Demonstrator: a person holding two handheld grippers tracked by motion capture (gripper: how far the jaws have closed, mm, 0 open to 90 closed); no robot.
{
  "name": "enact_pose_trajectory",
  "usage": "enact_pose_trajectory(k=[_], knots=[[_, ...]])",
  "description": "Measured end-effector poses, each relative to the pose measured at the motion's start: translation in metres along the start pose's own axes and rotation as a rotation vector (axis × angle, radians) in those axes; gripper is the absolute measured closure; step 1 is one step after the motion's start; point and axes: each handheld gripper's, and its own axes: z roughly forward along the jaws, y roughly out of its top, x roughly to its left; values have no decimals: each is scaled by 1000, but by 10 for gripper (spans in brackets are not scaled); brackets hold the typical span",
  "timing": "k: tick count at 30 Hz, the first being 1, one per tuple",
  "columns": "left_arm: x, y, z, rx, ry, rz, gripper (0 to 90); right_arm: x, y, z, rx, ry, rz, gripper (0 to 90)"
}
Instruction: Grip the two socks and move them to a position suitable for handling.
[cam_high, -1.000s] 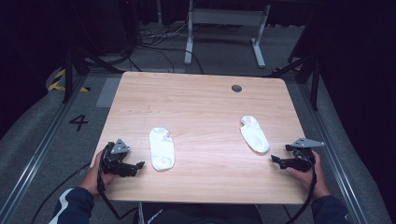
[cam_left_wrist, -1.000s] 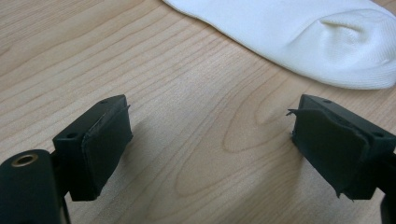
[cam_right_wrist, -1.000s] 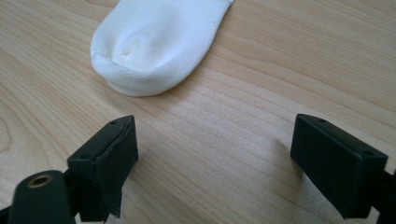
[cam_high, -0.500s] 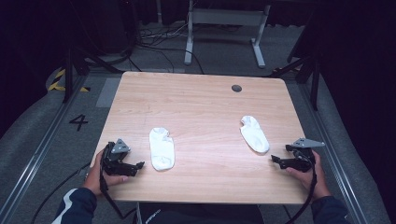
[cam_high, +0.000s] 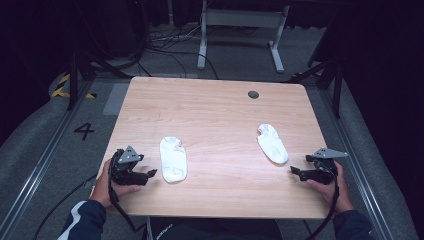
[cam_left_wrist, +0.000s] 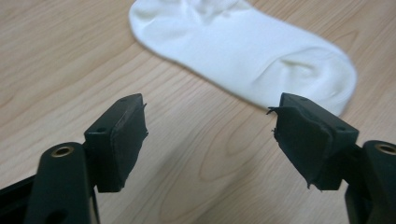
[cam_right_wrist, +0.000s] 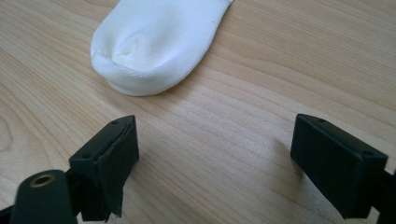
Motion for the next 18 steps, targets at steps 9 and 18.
enact_pose_trajectory(k=[9, 18], knots=[[-19, 25, 21, -3, -58, 76, 303, 0, 0, 0, 0, 0, 0, 155], [-23, 32, 36, 16, -85, 104, 333, 0, 0, 0, 0, 0, 0, 155]])
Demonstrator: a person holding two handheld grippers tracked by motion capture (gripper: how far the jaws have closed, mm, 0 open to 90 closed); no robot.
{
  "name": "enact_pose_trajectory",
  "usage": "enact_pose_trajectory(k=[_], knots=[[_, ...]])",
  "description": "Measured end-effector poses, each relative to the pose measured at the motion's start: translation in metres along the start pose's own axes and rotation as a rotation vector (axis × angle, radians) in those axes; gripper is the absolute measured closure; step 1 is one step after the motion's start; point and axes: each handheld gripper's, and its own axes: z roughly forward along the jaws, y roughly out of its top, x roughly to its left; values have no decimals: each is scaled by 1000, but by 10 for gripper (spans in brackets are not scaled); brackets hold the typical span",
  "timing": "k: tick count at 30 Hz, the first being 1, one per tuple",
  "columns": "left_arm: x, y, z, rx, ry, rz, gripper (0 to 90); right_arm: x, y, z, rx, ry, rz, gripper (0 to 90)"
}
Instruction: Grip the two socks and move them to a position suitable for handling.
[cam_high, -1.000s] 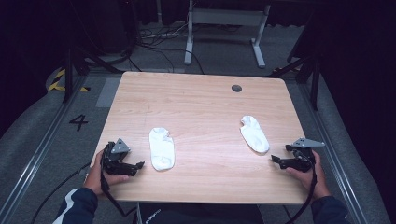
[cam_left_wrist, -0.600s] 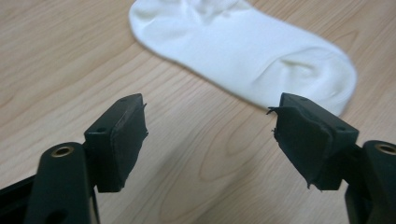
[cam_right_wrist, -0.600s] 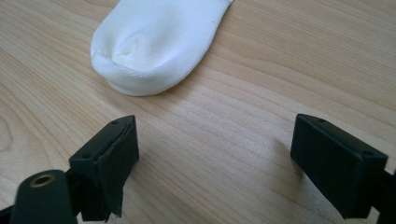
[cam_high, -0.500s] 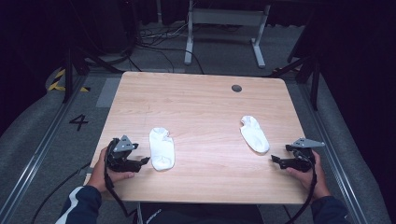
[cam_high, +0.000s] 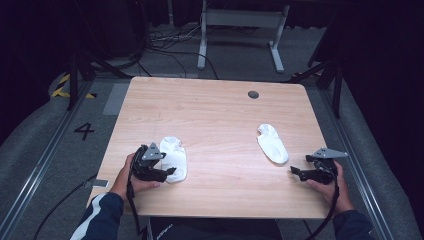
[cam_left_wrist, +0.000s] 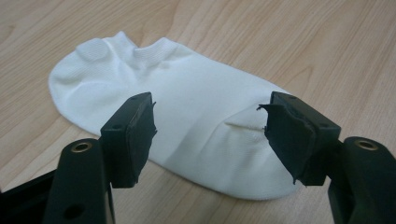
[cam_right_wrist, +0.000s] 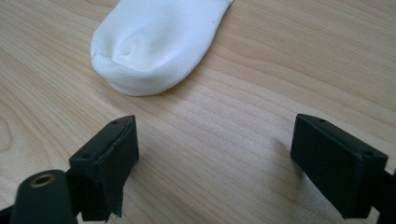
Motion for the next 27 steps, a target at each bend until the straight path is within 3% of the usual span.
enact_pose_trajectory(k=[7, 15, 19, 27], knots=[[-3, 0, 15, 48, -35, 17, 347, 0, 0, 0, 0, 0, 0, 155], [-8, 1, 25, 26, -74, 12, 359, 0, 0, 0, 1, 1, -1, 161], [-12, 8, 33, 13, -100, 40, 359, 2, 1, 0, -12, 16, -19, 270], [-22, 20, 47, -2, -125, 67, 361, 27, 25, -11, -68, 82, -142, 411]])
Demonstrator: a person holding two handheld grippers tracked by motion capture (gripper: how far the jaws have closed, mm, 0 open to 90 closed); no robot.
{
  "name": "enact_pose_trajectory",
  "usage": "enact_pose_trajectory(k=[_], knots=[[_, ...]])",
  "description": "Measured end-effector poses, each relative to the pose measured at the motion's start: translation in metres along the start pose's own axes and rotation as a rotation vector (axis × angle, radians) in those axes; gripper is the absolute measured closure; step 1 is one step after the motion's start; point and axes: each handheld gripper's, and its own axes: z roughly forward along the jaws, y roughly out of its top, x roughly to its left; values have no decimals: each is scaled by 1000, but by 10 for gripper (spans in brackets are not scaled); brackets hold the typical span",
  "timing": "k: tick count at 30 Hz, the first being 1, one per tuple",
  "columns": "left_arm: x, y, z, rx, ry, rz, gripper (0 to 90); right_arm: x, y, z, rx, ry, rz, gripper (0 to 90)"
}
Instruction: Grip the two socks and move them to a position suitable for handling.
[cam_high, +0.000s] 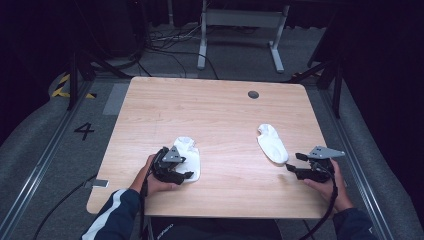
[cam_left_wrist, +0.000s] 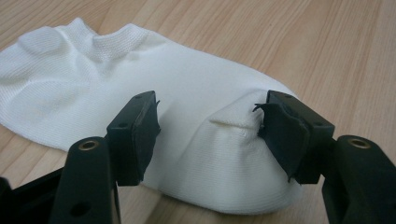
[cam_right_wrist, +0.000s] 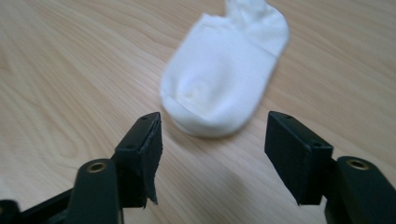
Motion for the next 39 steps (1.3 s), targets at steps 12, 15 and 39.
enact_pose_trajectory(k=[12, 15, 39], knots=[[-11, 18, 19, -3, -35, 39, 361, 28, 40, 41, 116, 56, -155, 572], [-13, 21, 22, -2, -43, 48, 361, 27, 42, 52, 155, 47, -142, 569], [-16, 31, 32, 2, -71, 72, 361, 46, 49, 65, 197, 127, -172, 887]])
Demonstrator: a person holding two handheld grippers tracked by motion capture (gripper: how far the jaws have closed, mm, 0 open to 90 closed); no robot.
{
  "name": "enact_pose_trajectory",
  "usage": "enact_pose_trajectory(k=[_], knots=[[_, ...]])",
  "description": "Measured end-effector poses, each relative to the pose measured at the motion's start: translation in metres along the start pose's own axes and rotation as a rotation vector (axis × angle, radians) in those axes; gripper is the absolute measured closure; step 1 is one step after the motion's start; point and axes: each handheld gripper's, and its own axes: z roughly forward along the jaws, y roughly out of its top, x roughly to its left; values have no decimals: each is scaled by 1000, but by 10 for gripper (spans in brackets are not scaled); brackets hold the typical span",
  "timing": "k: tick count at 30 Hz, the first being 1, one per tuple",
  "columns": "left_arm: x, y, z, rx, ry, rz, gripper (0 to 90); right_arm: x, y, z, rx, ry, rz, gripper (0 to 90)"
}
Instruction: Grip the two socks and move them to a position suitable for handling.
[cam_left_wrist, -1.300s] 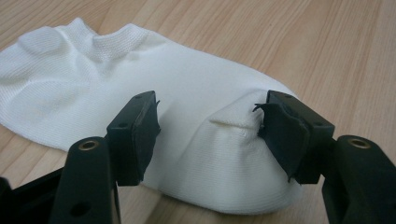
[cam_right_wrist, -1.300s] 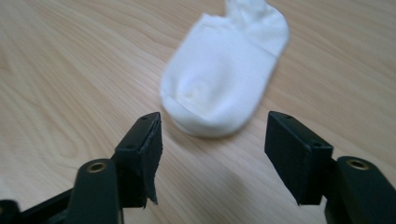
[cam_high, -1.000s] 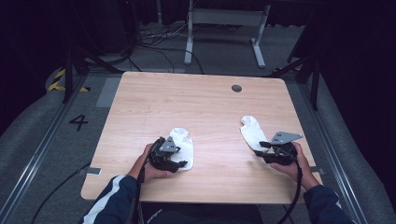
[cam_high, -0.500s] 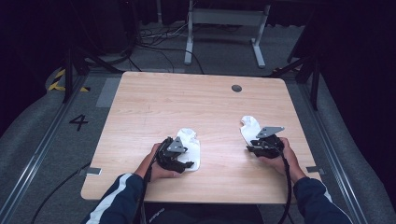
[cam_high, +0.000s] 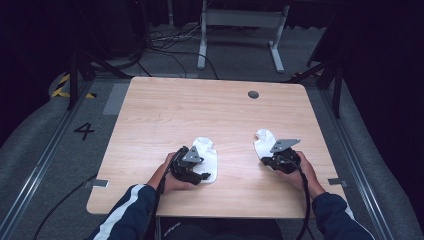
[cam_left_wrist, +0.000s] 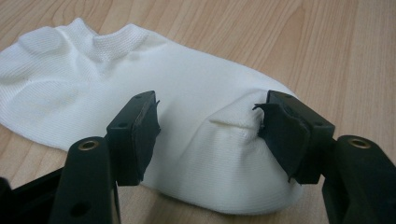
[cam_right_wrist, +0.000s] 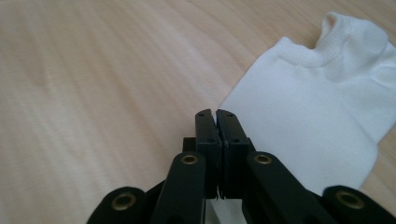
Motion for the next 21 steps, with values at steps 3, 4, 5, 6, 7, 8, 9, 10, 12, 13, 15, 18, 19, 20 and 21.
enact_pose_trajectory(k=[3, 4, 5, 6, 7, 8, 9, 10, 12, 13, 15, 18, 19, 20, 21], knots=[[0, 0, 0, 0, 0, 0, 361, 20, 0, -5, -10, 60, -55, 888], [0, 0, 0, 1, 1, 0, 361, 25, -1, -7, -11, 71, -68, 888], [0, 0, 0, 2, 1, 2, 361, 34, -1, -9, -19, 100, -89, 887], [0, 0, 0, 2, 1, 2, 361, 39, -1, -11, -23, 118, -102, 887], [0, 0, 0, 2, 1, 2, 361, 47, 0, -13, -27, 136, -124, 887], [0, 0, 0, 2, 2, 2, 360, 55, 0, -15, -31, 152, -148, 887], [0, 0, 0, 1, 3, 0, 360, 62, 1, -17, -35, 171, -165, 887], [0, 0, 0, 1, 3, 0, 360, 68, 1, -18, -40, 186, -181, 887], [0, 0, 0, 1, 3, 0, 360, 79, 2, -20, -45, 209, -204, 884], [0, 0, 0, -1, 3, -3, 360, 83, 2, -20, -45, 215, -212, 883], [0, 1, 1, 0, 3, 1, 360, 90, 1, -21, -43, 230, -231, 882], [-3, 4, 4, 0, -3, 5, 360, 94, -2, -22, -35, 229, -239, 877], [-4, 5, 5, -2, -4, 6, 360, 93, -4, -22, -32, 227, -237, 869], [-5, 6, 6, 1, -9, 13, 360, 92, -5, -23, -30, 219, -233, 867], [-6, 8, 8, 4, -14, 16, 360, 91, -6, -23, -33, 227, -223, 863]])
